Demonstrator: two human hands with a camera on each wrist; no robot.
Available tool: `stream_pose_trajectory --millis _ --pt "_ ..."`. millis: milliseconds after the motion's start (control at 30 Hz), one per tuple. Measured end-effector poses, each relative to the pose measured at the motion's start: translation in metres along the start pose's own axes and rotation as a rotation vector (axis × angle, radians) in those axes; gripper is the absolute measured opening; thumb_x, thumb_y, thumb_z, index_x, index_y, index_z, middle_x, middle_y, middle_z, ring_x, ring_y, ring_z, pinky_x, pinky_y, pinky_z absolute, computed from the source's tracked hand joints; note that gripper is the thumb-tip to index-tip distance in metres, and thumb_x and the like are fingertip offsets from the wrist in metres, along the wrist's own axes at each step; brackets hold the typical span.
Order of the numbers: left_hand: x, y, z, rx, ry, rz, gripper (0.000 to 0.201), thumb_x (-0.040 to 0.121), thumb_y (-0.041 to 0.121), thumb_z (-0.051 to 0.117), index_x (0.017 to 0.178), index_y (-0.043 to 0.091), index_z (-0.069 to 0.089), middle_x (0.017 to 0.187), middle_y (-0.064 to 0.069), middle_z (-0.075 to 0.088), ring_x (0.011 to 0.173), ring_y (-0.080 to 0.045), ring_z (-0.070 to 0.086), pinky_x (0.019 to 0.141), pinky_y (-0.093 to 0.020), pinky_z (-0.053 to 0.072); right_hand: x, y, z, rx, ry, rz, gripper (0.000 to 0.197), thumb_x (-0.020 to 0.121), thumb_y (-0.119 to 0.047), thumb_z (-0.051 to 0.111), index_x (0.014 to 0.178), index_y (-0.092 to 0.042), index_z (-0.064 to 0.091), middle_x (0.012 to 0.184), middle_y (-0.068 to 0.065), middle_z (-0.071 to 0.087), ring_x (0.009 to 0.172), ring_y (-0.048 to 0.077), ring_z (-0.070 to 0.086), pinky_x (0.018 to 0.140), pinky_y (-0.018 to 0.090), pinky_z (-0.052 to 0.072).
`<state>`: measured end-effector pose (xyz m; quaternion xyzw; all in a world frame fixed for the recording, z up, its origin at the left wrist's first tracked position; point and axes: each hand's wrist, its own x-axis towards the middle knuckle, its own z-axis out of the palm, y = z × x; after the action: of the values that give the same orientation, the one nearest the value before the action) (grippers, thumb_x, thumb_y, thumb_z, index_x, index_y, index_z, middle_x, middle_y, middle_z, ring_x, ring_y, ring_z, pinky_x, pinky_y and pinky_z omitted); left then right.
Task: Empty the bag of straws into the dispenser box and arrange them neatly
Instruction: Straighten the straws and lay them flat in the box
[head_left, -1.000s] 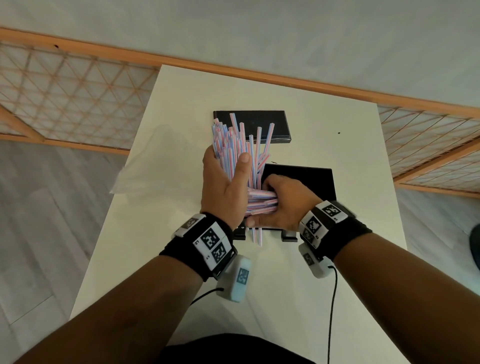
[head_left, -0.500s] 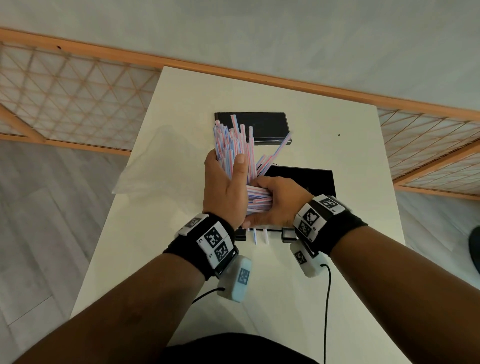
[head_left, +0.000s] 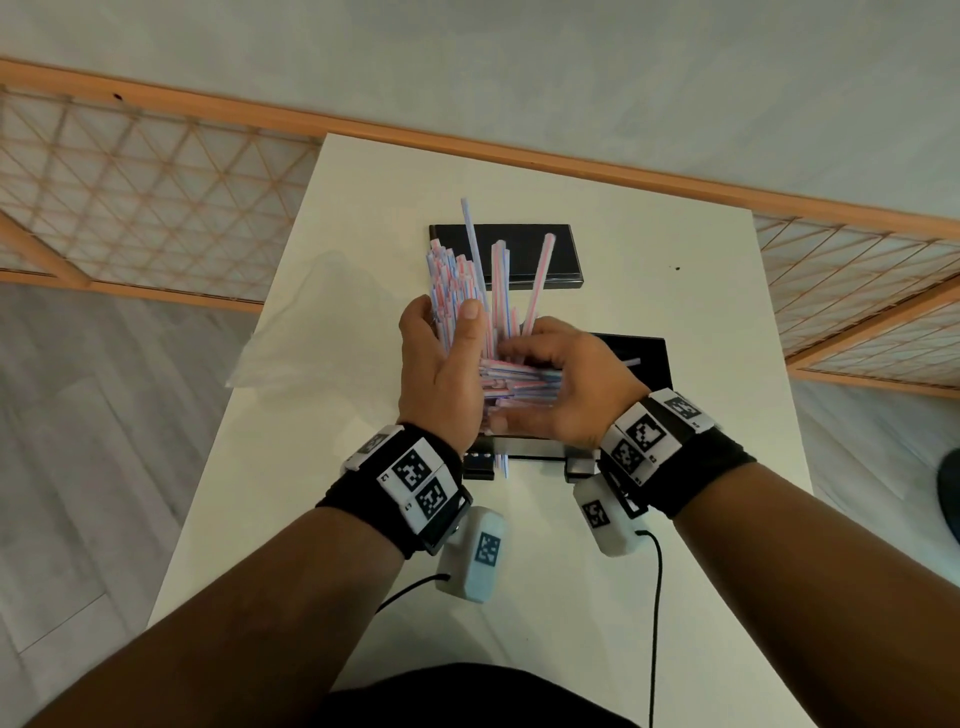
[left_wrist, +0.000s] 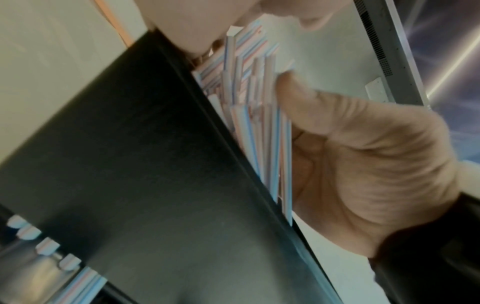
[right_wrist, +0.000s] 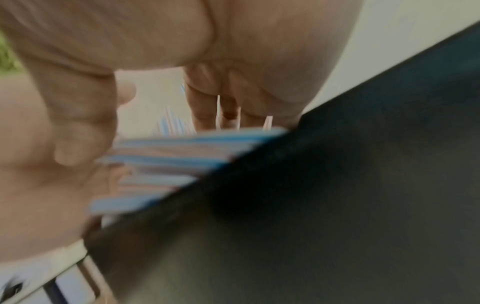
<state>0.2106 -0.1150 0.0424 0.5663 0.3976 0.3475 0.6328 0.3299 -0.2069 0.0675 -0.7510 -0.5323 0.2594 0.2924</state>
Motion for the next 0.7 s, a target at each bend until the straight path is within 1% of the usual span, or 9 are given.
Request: stream_pose_trajectory --millis 67,167,233,267,333,433,533,667,700 --pt "0.001 0.002 -0.003 0.006 0.006 -0.017 0.086 0.08 0.073 0.047 0.138 0.01 0.042 0.128 0.001 0.058 0.122 -0.02 0.058 0.108 -0.045 0.047 0.0 -0.002 -0.008 0.025 0.013 0.015 0.077 0.058 -0.06 0.082 0.122 -0.022 0.067 0.106 -0.006 0.058 0.099 0.009 0.06 0.092 0.035 0.052" --pt "0.003 0.006 -0.006 0.022 0.014 -0.047 0.099 0.078 0.08 0.047 0.146 0.009 0.036 0.141 -0.008 0.052 0.132 -0.024 0.051 0.113 -0.05 0.041 -0.001 -0.004 -0.018 0.055 0.048 0.031 0.085 0.059 -0.064 0.079 0.128 -0.017 0.063 0.112 -0.007 0.058 0.107 0.008 0.06 0.099 0.033 0.051" --pt "0.006 0.01 -0.007 0.027 0.018 -0.065 0.098 0.079 0.079 0.045 0.147 0.01 0.035 0.145 -0.008 0.049 0.135 -0.023 0.048 0.115 -0.045 0.039 -0.003 -0.006 -0.024 0.119 0.089 0.039 0.08 0.064 -0.056 0.08 0.13 -0.013 0.062 0.112 -0.006 0.058 0.109 0.006 0.061 0.101 0.027 0.049" --pt "0.007 0.012 -0.008 0.036 0.025 -0.063 0.094 0.081 0.076 0.044 0.148 0.01 0.034 0.146 -0.008 0.047 0.136 -0.022 0.046 0.116 -0.04 0.038 -0.003 -0.008 -0.026 0.148 0.125 0.031 0.074 0.068 -0.05 0.079 0.129 -0.011 0.063 0.107 -0.008 0.057 0.105 0.004 0.061 0.097 0.022 0.049" --pt "0.009 0.019 -0.01 0.046 0.041 -0.048 0.084 0.086 0.066 0.042 0.148 0.01 0.034 0.148 -0.008 0.045 0.137 -0.021 0.044 0.115 -0.036 0.036 -0.003 -0.012 -0.03 0.187 0.23 -0.01 0.06 0.074 -0.04 0.078 0.123 -0.008 0.066 0.096 -0.009 0.054 0.089 0.002 0.061 0.084 0.017 0.049" --pt "0.01 0.031 -0.013 0.033 0.068 0.018 0.086 0.086 0.065 0.044 0.147 0.005 0.035 0.15 -0.017 0.044 0.139 -0.029 0.042 0.115 -0.041 0.036 -0.001 -0.018 -0.034 0.186 0.419 -0.096 0.04 0.08 -0.027 0.078 0.114 -0.008 0.07 0.094 0.0 0.057 0.087 0.017 0.066 0.084 0.025 0.056" --pt "0.01 0.047 -0.014 0.0 0.064 0.132 0.094 0.082 0.066 0.045 0.144 -0.003 0.035 0.149 -0.028 0.04 0.138 -0.036 0.04 0.114 -0.044 0.036 0.003 -0.023 -0.043 0.101 0.578 -0.155 0.023 0.083 -0.018 0.078 0.102 -0.007 0.075 0.091 0.007 0.063 0.079 0.012 0.064 0.074 0.015 0.053" --pt "0.002 0.071 -0.01 -0.049 0.016 0.275 0.081 0.087 0.054 0.048 0.143 -0.003 0.037 0.147 -0.022 0.045 0.136 -0.031 0.046 0.113 -0.037 0.04 0.004 -0.026 -0.047 0.058 0.625 -0.199 0.001 0.081 -0.007 0.076 0.082 -0.007 0.075 0.082 0.004 0.066 0.074 0.011 0.064 0.067 0.025 0.055" --pt "0.0 0.077 -0.009 -0.09 -0.011 0.293 0.077 0.087 0.052 0.05 0.142 -0.001 0.039 0.145 -0.02 0.049 0.134 -0.03 0.05 0.109 -0.035 0.044 0.004 -0.024 -0.045 0.053 0.605 -0.217 0.007 0.081 0.0 0.073 0.078 -0.007 0.073 0.081 0.004 0.066 0.076 0.01 0.065 0.068 0.026 0.055"
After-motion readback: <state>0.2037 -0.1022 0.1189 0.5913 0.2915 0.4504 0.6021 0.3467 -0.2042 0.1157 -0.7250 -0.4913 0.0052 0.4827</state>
